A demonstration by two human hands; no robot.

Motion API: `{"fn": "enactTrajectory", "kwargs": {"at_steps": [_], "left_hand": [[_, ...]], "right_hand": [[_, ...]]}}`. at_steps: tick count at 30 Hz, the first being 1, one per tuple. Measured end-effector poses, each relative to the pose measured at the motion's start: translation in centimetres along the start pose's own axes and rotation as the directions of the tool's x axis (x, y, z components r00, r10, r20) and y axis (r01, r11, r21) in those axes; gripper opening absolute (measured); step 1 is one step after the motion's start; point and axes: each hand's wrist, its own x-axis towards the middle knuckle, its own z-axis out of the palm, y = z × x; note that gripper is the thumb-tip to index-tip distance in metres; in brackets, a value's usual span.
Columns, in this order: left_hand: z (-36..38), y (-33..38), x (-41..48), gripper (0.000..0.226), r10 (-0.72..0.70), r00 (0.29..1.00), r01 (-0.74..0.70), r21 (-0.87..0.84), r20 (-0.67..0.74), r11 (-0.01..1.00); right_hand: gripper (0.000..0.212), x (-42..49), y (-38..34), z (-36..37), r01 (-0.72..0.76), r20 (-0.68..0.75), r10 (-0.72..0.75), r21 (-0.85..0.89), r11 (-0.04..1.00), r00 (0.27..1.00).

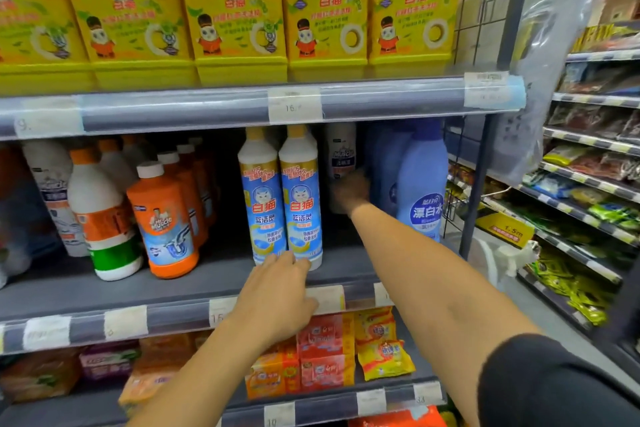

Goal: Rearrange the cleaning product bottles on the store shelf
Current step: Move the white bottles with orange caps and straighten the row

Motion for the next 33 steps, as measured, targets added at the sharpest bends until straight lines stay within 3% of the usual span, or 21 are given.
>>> {"fn": "enactTrajectory", "kwargs": {"at_steps": [2,6,12,16,18,25,30,33], "left_hand": [[0.2,-0.4,-0.1,0.06,0.001,1.0,0.0,-0.024,0.009,1.0],[0.2,-1.2,-0.3,0.057,0.008,1.0,-0.007,-0.054,0.025,0.999],[-1.1,-1.5,-0.2,0.056,0.03,0.999,-0.028,-0.12,0.021,0.992],[-1.8,-1.1,-0.3,0.058,0.016,1.0,-0.015,-0.15,0.007,0.989],[-2.2,-0.5,-0.5,0.059,0.005,1.0,-0.004,-0.168,0.007,0.986],[-3.5,1.6,-1.3,0.06,-0.054,0.998,0.046,-0.237,-0.027,0.97],[-3.1,3.2,-2.0,0.058,-0.099,0.995,0.1,-0.174,0.018,0.98],[-2.7,4.9,-1.8,0.051,-0.085,0.995,0.09,-0.1,0.052,0.991]], "right_hand": [[0.078,0.7,-0.1,0.8,0.012,0.012,-0.013,0.041,0.999,1.0],[0.049,2.1,0.4,1.9,0.05,0.027,-0.051,0.025,0.998,0.998],[0.051,2.8,1.3,2.9,0.019,-0.036,-0.016,0.068,0.998,0.999],[0.079,1.6,1.5,1.8,0.03,-0.027,-0.03,0.022,0.999,0.999],[0.081,0.4,1.8,1.0,0.015,-0.008,-0.014,0.057,0.998,1.0],[0.062,-6.8,1.6,-4.4,0.01,0.057,-0.015,0.083,0.997,0.998],[0.057,-14.5,3.0,-10.8,0.021,0.114,-0.02,-0.006,1.0,0.993],[0.052,-19.4,4.5,-14.6,0.052,0.077,-0.053,0.018,0.998,0.996]]}}
